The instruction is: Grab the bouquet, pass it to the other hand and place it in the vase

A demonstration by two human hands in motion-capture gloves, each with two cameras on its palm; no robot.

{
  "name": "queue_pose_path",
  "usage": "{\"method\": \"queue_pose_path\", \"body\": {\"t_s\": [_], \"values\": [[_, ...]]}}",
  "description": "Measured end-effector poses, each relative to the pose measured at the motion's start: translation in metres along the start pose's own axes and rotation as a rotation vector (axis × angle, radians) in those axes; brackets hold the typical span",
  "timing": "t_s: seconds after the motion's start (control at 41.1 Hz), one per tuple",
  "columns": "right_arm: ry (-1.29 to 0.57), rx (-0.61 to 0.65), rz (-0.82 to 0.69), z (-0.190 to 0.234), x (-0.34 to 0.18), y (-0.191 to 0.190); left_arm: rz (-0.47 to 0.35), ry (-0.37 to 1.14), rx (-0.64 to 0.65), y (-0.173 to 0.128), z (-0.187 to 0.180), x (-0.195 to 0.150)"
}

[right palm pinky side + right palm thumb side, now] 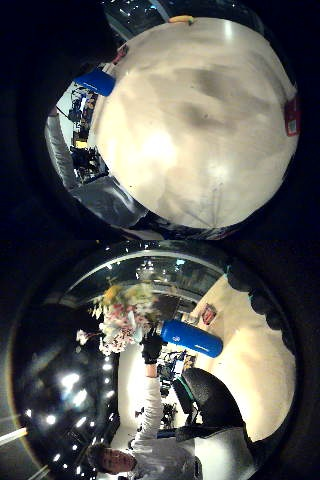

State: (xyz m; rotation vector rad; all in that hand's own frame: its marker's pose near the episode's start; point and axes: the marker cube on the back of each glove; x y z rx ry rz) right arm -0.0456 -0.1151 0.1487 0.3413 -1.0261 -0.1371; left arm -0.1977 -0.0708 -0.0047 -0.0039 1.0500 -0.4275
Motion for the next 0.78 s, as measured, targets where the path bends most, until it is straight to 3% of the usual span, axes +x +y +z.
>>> {"method": "queue_pose_path", "body": {"t_s": [0.122,0.243,0.389,0.535,0.657,0.779], "values": [[0.064,0.026,0.064,-0.003,0.025,0.001,0.056,0.074,-0.084,0.009,0.000,-0.019],[0.035,0.011,0.069,-0.002,0.028,0.003,0.096,0.071,-0.058,0.009,0.000,-0.017],[0.031,0.010,0.100,-0.003,0.027,0.003,0.001,0.054,-0.075,0.019,0.002,-0.011],[0.106,0.057,0.024,-0.003,0.031,-0.008,-0.022,0.038,-0.079,0.025,-0.004,-0.009],[0.083,0.030,0.057,0.007,0.027,-0.003,-0.074,0.001,-0.075,0.030,-0.011,-0.006],[0.122,-0.002,0.010,0.016,0.029,-0.001,-0.016,0.016,-0.135,0.022,-0.017,-0.011]]}}
